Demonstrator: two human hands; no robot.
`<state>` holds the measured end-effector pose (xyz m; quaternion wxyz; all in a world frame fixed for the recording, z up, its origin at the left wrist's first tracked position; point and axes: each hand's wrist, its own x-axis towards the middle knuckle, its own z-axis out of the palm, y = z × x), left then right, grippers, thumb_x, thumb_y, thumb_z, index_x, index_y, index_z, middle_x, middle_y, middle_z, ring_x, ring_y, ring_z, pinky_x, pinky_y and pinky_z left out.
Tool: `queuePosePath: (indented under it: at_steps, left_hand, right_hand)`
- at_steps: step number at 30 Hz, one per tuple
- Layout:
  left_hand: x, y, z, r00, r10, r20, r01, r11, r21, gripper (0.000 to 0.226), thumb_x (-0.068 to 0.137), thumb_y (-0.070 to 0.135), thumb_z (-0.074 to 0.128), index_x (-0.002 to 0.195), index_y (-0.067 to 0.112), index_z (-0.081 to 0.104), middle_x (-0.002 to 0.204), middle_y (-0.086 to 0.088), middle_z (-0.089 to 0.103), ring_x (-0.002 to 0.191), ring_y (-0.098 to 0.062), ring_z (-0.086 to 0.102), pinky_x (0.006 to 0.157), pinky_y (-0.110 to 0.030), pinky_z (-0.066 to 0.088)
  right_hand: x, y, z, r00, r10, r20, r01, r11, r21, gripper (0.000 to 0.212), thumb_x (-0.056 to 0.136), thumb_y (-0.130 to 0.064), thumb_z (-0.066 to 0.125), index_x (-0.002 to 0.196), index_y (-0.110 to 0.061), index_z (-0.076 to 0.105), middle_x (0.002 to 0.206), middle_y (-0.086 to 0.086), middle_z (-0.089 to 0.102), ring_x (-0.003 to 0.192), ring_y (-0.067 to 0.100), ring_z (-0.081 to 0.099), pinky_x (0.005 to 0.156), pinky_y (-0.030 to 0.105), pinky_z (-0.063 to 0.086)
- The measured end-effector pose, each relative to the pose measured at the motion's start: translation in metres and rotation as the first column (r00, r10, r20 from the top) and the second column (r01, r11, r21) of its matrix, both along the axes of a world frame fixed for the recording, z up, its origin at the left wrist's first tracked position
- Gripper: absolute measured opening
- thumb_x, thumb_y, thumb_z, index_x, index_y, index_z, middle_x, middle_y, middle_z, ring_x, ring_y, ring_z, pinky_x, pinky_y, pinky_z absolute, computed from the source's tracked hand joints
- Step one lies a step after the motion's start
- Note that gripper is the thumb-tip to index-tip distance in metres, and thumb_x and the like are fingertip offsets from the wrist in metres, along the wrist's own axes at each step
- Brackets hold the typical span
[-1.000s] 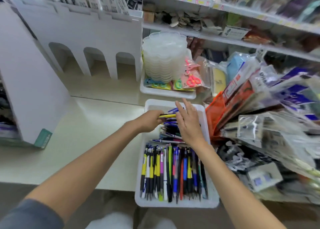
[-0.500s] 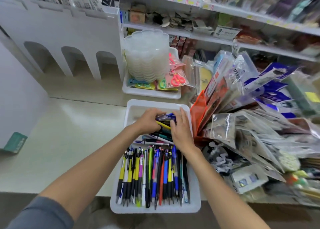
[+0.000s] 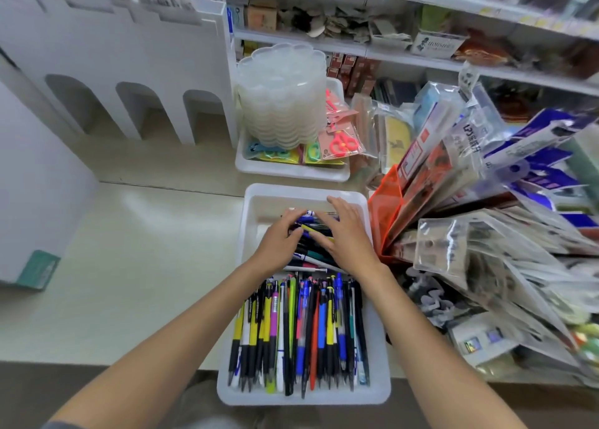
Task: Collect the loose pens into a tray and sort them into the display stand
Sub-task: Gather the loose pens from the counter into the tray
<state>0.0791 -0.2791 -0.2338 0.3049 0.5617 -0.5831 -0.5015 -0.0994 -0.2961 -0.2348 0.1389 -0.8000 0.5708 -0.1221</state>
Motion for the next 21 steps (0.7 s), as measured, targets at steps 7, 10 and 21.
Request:
queuePosePath:
  at_steps: [7,10,21]
  left_hand:
    - [0.006,0.009,0.007,0.998,0.007,0.057,-0.003,0.998,-0.065,0.049,0.104,0.008,0.045,0.151,0.019,0.039,0.153,0.007,0.037,0.139,0.001,0.027,0.100,0.002,0.020]
    - [0.014,0.017,0.017,0.986,0.101,0.134,-0.072,0.976,-0.205,0.044,0.102,0.010,0.052,0.145,0.018,0.049,0.144,0.006,0.051,0.132,-0.003,0.041,0.107,-0.013,0.030]
    - [0.067,0.051,0.013,0.864,0.298,0.406,-0.304,0.951,-0.051,0.049,0.098,0.022,0.058,0.143,0.008,0.045,0.130,-0.014,0.056,0.108,-0.028,0.057,0.085,-0.034,0.045]
  right_hand:
    - [-0.003,0.015,0.004,0.994,-0.069,0.083,0.056,0.987,0.151,0.048,0.104,-0.034,0.045,0.149,-0.018,0.041,0.162,0.004,0.020,0.148,0.023,0.019,0.121,0.039,0.017]
    - [-0.003,0.025,0.009,0.991,-0.072,0.113,0.058,0.990,0.126,0.047,0.105,-0.028,0.043,0.151,-0.017,0.038,0.160,0.006,0.024,0.149,0.023,0.017,0.123,0.036,0.009]
    - [0.014,0.057,0.033,0.935,-0.260,0.243,0.222,0.959,0.174,0.036,0.103,-0.022,0.046,0.137,-0.011,0.054,0.142,0.005,0.052,0.134,0.019,0.043,0.105,0.018,0.026]
